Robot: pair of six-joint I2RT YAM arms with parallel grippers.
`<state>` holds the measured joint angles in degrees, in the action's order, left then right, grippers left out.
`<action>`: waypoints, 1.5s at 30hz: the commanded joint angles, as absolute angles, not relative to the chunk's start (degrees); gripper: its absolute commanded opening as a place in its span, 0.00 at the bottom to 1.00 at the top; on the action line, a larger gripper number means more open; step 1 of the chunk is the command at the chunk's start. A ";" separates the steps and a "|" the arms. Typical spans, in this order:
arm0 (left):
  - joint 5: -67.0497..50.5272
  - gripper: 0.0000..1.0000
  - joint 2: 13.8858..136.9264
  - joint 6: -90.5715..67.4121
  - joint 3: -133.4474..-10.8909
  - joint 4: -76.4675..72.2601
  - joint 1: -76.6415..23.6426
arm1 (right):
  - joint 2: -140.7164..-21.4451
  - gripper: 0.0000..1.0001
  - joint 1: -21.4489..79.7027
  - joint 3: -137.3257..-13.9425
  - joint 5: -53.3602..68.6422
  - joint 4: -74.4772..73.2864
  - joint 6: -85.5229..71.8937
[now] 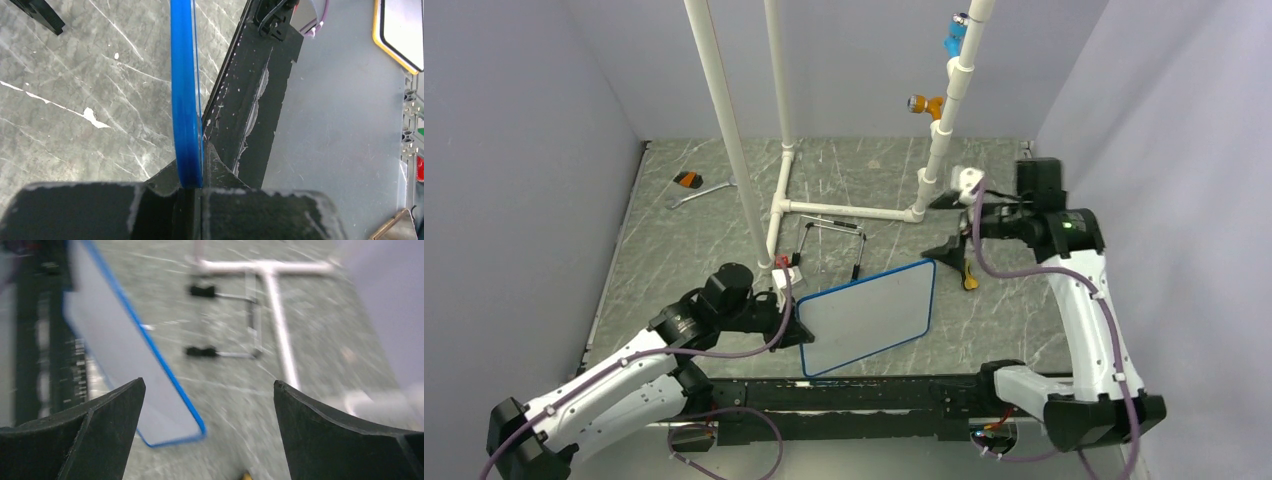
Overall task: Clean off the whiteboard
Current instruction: Pass from the left arm to the right
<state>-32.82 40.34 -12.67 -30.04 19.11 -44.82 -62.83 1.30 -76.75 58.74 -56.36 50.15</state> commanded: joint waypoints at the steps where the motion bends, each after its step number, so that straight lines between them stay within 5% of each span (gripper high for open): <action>1: -37.85 0.00 43.12 -7.91 -37.29 14.25 -44.75 | -64.86 1.00 15.85 -78.56 60.19 -66.90 54.70; 17: -40.96 0.00 52.85 -2.01 -45.22 17.76 -45.56 | -75.16 0.91 31.25 -74.04 50.15 -62.95 47.73; 25: -40.32 0.00 53.79 -1.25 -45.50 18.52 -45.60 | -81.54 0.49 35.63 -74.44 50.25 -67.32 48.73; 31: -39.73 0.00 53.37 -0.91 -45.21 18.87 -45.53 | -82.23 0.31 36.23 -75.47 51.48 -68.47 49.29; 34: -39.49 0.00 53.20 -1.02 -44.94 18.41 -45.61 | -82.35 0.00 36.34 -75.73 52.76 -69.71 50.34; 38: -37.40 0.00 52.47 -1.46 -44.49 17.79 -45.58 | -81.28 0.00 35.98 -75.19 52.46 -68.82 49.51; 45: -30.73 0.36 46.80 -3.48 -42.51 15.18 -45.58 | -76.54 0.00 27.01 -73.61 53.04 -64.71 45.36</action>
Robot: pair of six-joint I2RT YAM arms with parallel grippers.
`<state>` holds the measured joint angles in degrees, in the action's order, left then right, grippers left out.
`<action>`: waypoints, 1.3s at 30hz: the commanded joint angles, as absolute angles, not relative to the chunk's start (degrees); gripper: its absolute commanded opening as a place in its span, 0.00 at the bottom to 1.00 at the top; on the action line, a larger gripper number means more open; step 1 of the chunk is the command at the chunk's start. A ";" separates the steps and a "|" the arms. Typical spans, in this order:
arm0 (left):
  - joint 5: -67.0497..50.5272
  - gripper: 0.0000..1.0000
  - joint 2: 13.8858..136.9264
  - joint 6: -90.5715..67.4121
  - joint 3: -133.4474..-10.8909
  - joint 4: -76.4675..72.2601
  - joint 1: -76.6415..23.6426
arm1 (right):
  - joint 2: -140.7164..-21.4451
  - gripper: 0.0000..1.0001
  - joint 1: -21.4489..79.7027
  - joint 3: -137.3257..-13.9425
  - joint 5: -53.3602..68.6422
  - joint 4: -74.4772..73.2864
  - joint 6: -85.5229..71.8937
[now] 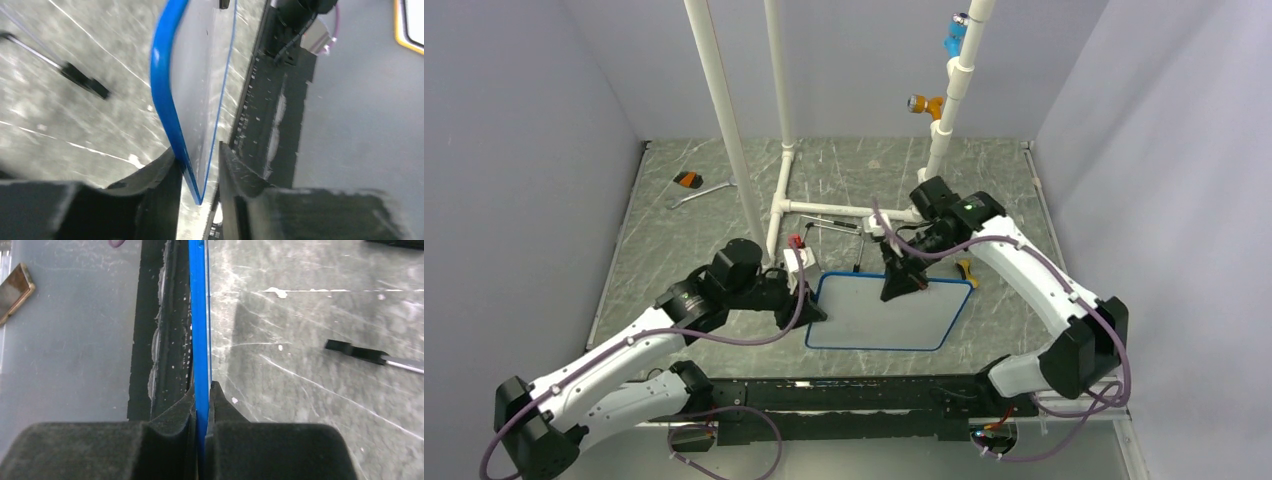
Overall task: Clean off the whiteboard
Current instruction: Pass from the left arm to the right, then place the whiteboard at the center of the board.
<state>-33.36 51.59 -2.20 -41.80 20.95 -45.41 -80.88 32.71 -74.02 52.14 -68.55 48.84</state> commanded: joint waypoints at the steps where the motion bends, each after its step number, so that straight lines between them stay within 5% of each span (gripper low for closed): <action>1: -29.59 0.47 45.81 -3.70 -42.39 14.96 -45.59 | -75.39 0.00 25.89 -72.87 53.16 -63.82 44.40; 5: -22.71 0.71 41.45 -4.00 -42.27 15.71 -45.51 | -73.46 0.00 22.07 -71.40 51.90 -61.47 41.78; 21: 2.66 0.98 21.99 -6.01 -35.86 27.32 -45.50 | -87.86 0.00 22.42 -91.26 42.75 -57.16 31.33; 39: 15.46 0.99 20.06 -8.01 -36.61 32.79 -45.52 | -110.44 0.00 29.62 -115.11 38.96 -61.10 29.84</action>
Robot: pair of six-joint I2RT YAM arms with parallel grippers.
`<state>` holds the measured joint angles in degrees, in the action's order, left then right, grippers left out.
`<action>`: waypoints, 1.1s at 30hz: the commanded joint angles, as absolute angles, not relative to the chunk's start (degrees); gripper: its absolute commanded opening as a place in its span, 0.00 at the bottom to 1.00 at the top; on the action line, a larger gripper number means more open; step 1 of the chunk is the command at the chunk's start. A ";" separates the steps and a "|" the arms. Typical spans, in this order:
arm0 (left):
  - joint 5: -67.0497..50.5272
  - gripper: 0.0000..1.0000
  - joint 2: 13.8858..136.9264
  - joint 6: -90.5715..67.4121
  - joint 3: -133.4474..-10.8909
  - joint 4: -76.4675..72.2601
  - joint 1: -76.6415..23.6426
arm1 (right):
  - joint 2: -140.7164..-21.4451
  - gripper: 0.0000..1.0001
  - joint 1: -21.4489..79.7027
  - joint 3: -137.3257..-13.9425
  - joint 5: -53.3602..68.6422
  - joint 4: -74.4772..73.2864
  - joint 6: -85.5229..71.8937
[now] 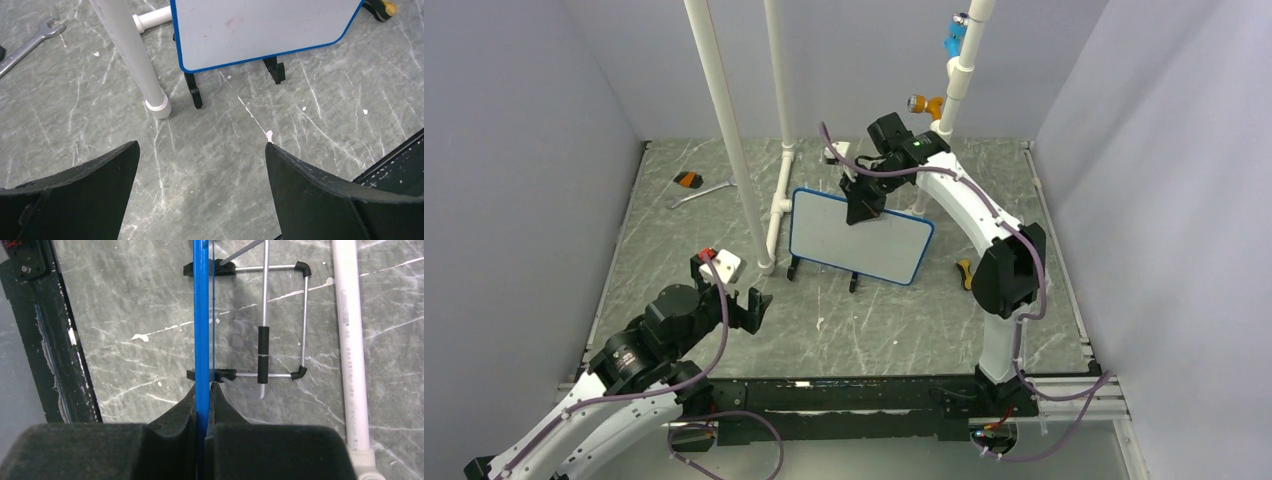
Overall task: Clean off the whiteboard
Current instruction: Place the whiteboard at the center of the board.
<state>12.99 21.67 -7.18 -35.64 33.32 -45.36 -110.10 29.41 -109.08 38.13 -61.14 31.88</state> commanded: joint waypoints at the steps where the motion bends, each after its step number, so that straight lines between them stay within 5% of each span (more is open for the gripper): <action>1: 15.51 0.99 19.89 -7.93 -36.57 32.73 -45.49 | -111.54 0.00 29.66 -116.39 39.13 -61.29 29.72; 33: 13.81 0.99 20.23 -7.38 -36.82 32.58 -44.77 | -124.12 0.03 32.63 -130.27 39.16 -68.07 31.49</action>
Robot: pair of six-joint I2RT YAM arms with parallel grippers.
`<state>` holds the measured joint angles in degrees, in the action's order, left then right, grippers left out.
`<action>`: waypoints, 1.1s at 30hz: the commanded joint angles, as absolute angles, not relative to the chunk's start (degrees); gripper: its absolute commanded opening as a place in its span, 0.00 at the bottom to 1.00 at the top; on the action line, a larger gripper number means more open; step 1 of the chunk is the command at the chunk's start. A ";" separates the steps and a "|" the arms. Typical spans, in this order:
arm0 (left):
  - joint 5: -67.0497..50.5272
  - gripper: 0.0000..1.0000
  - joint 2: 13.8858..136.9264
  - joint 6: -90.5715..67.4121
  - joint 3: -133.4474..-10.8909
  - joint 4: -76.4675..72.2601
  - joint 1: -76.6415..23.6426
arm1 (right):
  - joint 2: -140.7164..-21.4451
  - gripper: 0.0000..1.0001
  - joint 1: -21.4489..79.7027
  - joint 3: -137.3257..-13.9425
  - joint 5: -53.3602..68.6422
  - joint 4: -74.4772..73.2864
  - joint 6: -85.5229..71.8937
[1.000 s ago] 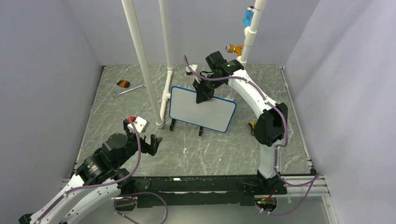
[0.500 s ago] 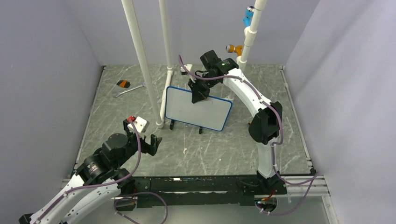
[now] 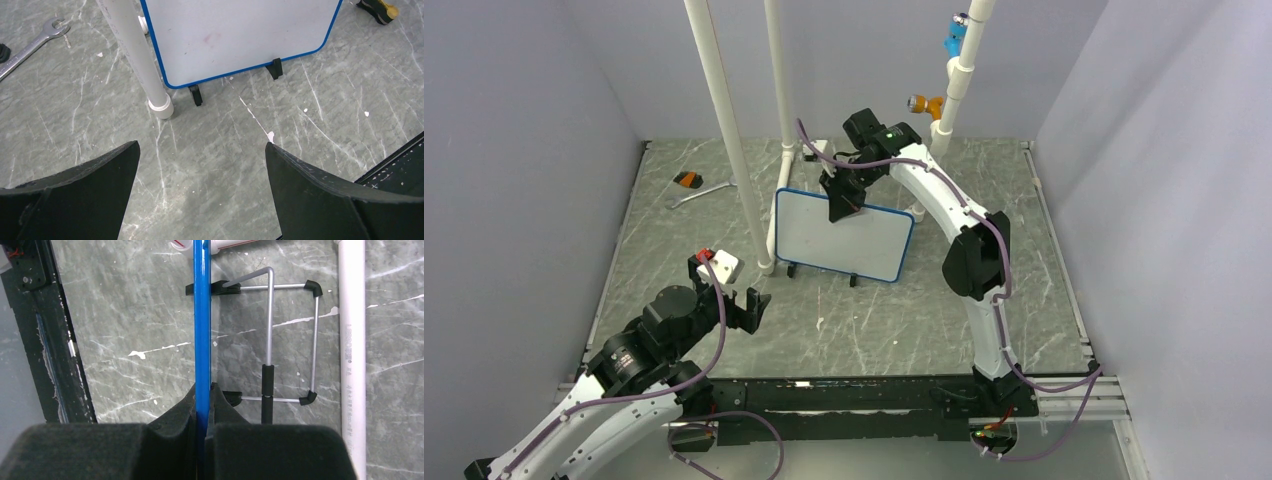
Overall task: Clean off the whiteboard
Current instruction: Place the whiteboard at the center of the board.
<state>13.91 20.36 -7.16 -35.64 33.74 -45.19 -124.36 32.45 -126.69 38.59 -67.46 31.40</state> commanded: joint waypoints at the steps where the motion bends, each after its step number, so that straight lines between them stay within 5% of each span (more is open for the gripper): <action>1: 13.80 0.99 20.24 -7.32 -36.83 32.57 -44.74 | -124.30 0.08 32.59 -130.27 38.98 -67.97 31.40; 7: 13.24 0.99 20.35 -7.12 -36.78 32.33 -44.51 | -124.45 0.37 32.58 -130.25 37.45 -67.25 31.03; 18: 12.30 0.99 20.07 -7.06 -36.83 32.02 -43.63 | -124.51 0.67 32.14 -131.07 29.14 -64.30 29.12; 33: 10.26 0.99 20.29 -6.95 -36.74 31.53 -42.45 | -124.07 0.81 30.24 -132.24 24.46 -62.35 28.56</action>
<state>11.55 20.36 -7.14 -35.64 33.69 -42.96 -125.64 30.41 -129.82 26.46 -63.96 29.69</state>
